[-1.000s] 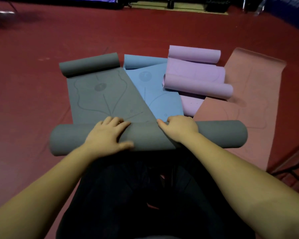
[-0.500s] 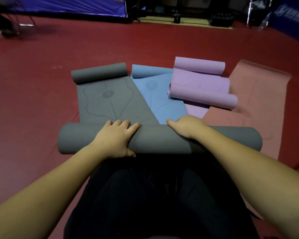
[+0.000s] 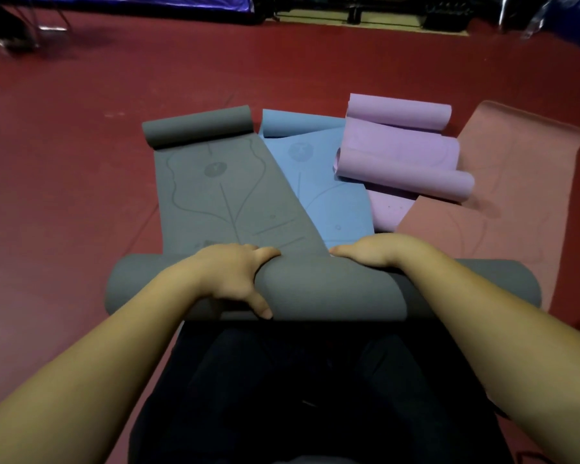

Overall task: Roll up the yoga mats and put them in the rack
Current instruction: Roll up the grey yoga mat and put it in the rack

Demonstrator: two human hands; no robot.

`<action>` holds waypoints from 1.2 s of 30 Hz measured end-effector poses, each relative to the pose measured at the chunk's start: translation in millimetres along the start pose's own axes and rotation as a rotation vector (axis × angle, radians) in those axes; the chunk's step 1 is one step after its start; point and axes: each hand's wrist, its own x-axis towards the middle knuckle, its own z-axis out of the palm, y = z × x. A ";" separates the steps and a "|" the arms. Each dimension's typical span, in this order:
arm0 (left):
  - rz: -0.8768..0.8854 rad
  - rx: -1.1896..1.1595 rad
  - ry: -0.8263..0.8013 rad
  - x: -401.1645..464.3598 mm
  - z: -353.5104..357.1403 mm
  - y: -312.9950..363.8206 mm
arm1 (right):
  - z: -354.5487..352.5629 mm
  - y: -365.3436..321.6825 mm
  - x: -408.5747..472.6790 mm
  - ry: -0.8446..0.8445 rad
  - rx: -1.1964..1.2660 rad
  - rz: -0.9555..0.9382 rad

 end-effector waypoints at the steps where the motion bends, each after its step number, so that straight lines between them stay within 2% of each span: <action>1: -0.004 -0.040 -0.036 4.1 -3.3 -2.8 | -0.8 1.7 3.3 0.021 -0.017 0.000; 7: -0.046 -0.300 -0.251 26.6 -19.3 -17.0 | 7.0 5.3 -9.7 0.414 -0.089 -0.123; 13: -0.084 -0.637 -0.389 50.3 -28.5 -30.3 | 33.4 5.6 -26.5 0.534 -0.205 -0.122; 17: -0.120 -0.749 -0.500 63.8 -32.3 -34.7 | 47.6 2.6 -24.2 0.658 -0.293 -0.062; 20: -0.123 -0.814 -0.520 66.6 -31.7 -34.9 | 48.9 0.1 -18.7 0.701 -0.314 -0.012; 22: -0.113 -0.813 -0.461 61.5 -32.8 -32.9 | 45.1 0.4 -14.4 0.690 -0.315 0.004; 25: -0.055 -0.617 -0.212 55.1 -33.2 -35.3 | 40.9 0.0 -7.9 0.682 -0.295 -0.002; 28: 0.002 -0.290 0.137 46.5 -18.1 -37.4 | 35.8 1.3 -3.3 0.672 -0.245 0.013; 31: 0.041 0.003 0.593 29.7 22.4 -28.7 | 26.8 2.4 3.1 0.595 -0.180 0.035; 32: 0.033 0.100 0.695 24.0 37.4 -23.7 | 24.1 2.3 5.7 0.569 -0.166 0.041; 34: -0.006 0.282 0.730 17.5 60.5 -17.3 | 20.2 0.2 9.8 0.524 -0.154 0.050; 36: -0.063 0.366 0.639 18.8 69.3 -17.0 | 16.8 -2.8 13.6 0.480 -0.158 0.059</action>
